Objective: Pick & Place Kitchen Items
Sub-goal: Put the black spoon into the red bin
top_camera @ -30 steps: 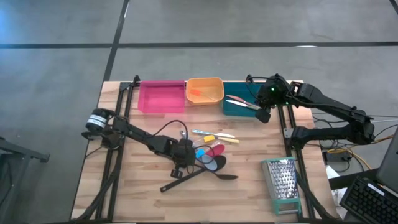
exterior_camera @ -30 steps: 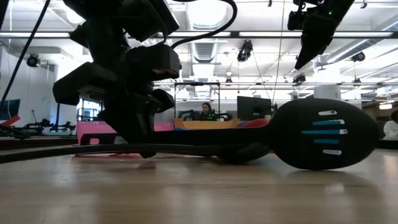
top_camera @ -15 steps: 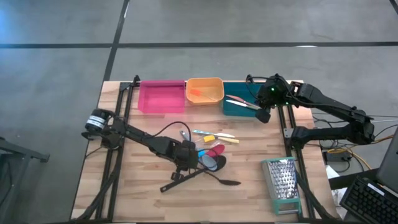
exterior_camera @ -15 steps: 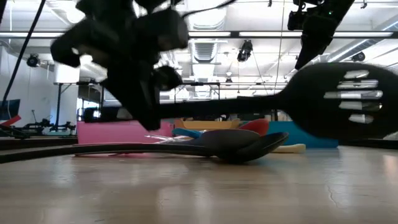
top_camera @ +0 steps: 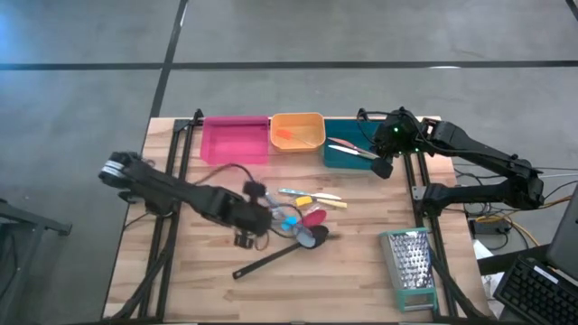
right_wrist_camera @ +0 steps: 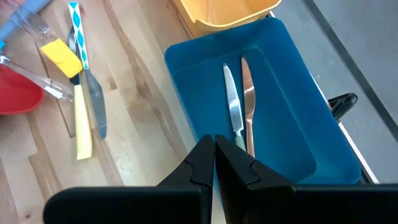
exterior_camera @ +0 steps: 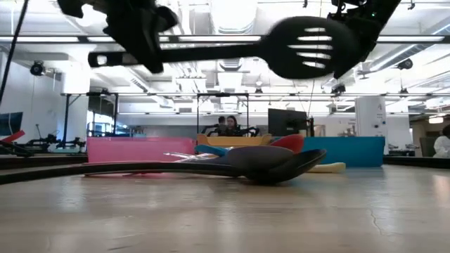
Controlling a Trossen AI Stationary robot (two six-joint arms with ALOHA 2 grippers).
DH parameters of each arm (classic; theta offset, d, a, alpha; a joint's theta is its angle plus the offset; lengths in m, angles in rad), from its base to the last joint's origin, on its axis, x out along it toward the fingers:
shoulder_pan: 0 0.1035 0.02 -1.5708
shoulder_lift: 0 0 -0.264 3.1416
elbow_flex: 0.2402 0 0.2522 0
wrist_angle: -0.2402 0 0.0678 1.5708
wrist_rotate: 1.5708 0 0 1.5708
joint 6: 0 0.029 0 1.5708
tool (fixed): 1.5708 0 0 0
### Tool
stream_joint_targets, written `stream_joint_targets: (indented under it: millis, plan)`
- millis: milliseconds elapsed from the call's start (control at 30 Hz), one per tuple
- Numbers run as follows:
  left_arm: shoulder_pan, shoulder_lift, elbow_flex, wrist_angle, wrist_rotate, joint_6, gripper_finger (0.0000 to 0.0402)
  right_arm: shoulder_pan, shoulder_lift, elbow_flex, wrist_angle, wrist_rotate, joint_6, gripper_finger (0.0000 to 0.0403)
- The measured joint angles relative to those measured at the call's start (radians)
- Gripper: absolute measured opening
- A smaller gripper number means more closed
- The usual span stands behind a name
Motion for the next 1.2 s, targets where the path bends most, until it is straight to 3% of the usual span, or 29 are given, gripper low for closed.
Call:
stream_joint_targets:
  millis: [200,367,567,933,1200]
  plan:
    - [0.044,-0.187,-0.058,-0.072,-0.222,-0.049,0.0022,0.0,0.0,0.0,0.0,0.0,0.001,0.0008]
    - [0.135,-0.318,-0.12,-0.081,-0.271,-0.044,0.0022,0.0,0.0,0.0,0.003,0.0,0.0,0.0008]
    - [0.344,-0.419,-0.181,-0.163,-0.28,-0.076,0.0022,0.0,0.0,0.0,0.003,0.0,0.0,0.0008]
    - [0.731,-0.392,-0.193,-0.192,-0.237,0.046,0.0022,0.0,0.0,0.0,0.014,0.0,0.0,0.0008]
    - [0.846,-0.311,-0.197,-0.252,-0.222,0.069,0.0022,0.0,0.0,0.0,0.014,0.0,-0.006,0.0008]
